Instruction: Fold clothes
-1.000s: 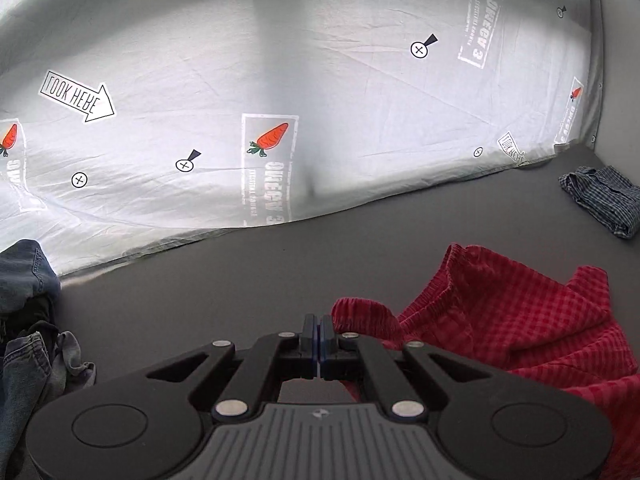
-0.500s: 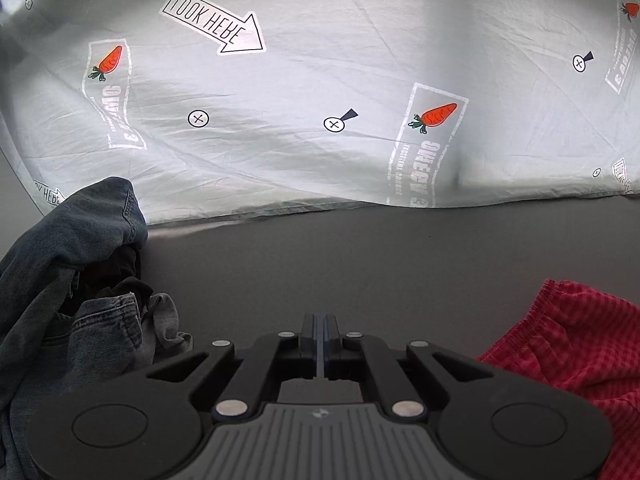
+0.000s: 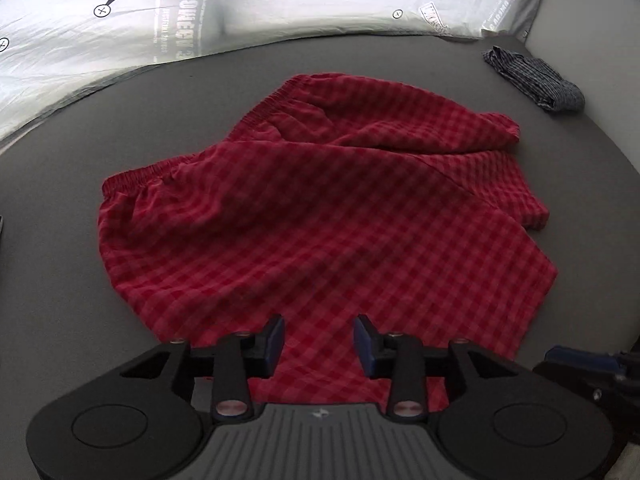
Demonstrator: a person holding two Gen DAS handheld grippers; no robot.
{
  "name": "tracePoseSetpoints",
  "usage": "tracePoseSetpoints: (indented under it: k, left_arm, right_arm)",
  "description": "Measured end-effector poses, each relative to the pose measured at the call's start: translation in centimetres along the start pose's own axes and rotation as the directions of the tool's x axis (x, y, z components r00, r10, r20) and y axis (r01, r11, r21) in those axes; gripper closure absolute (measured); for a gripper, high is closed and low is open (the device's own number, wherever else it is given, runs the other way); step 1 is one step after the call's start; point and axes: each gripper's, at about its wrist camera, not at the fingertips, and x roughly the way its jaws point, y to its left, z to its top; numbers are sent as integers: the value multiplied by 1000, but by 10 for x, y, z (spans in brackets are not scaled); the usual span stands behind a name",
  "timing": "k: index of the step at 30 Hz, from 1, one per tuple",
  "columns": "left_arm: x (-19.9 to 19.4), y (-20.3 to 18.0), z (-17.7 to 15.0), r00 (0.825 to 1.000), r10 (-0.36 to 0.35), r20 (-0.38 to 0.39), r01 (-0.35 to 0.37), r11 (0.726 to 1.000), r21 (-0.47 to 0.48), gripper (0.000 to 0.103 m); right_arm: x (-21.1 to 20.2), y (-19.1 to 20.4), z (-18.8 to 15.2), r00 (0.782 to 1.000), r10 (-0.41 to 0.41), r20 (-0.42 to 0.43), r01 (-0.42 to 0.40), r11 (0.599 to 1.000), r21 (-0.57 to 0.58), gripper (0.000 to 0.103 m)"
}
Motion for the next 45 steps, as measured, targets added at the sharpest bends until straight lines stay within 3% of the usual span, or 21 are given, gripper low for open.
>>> tracePoseSetpoints:
  k: [3,5,8,16,23,28,30,33,35,36,37,38,39,42,44,45]
  left_arm:
    - [14,-21,-3,998,-29,-60,30,999,20,63]
    - [27,-27,-2,989,-67,-128,65,998,-18,62]
    - [32,-35,2,989,-37,-143,31,999,-40,62]
    - [36,-35,63,996,74,-44,-76,996,-55,62]
    - [54,-12,145,985,161,53,-157,985,-76,60]
    - [81,15,195,979,182,94,-174,981,-83,46]
    - [99,29,217,982,155,105,-146,986,-84,43]
    - [130,43,246,994,65,92,-61,997,-49,24]
    - [150,47,261,997,21,77,-20,1000,-15,24]
    - [158,47,266,998,13,69,-12,1000,-4,26]
    - [163,46,268,998,11,64,-11,1000,4,39]
    - [169,46,269,998,10,59,-11,1000,11,56]
    - [172,44,270,997,31,66,-32,999,18,83]
    - [167,44,274,989,51,141,-58,997,50,85]
    - [160,55,282,978,87,191,-91,996,11,85]
    - [157,68,289,970,113,216,-104,993,-52,85]
  right_arm:
    - [-2,-30,11,998,-53,23,52,997,62,55]
    - [-3,-48,19,997,-74,27,71,994,88,55]
    - [-3,-69,35,996,-85,31,81,990,118,54]
    - [2,-102,82,995,-95,29,92,992,92,52]
    - [21,-121,117,992,-127,17,125,987,100,52]
    - [42,-128,142,986,-165,6,164,981,108,51]
    - [54,-130,152,982,-188,-1,187,977,107,51]
    - [71,-132,168,977,-211,-22,212,972,99,51]
    - [80,-128,175,978,-204,-43,206,976,74,50]
    - [84,-126,179,979,-199,-54,202,978,61,50]
    - [88,-123,181,978,-199,-70,203,978,49,50]
    - [91,-120,182,976,-201,-87,205,978,37,50]
    - [94,-117,183,974,-203,-104,207,978,26,50]
    - [100,-109,183,966,-214,-142,214,977,-15,50]
    - [102,-104,181,961,-226,-160,220,974,-53,50]
    - [102,-102,179,958,-233,-167,224,972,-68,50]
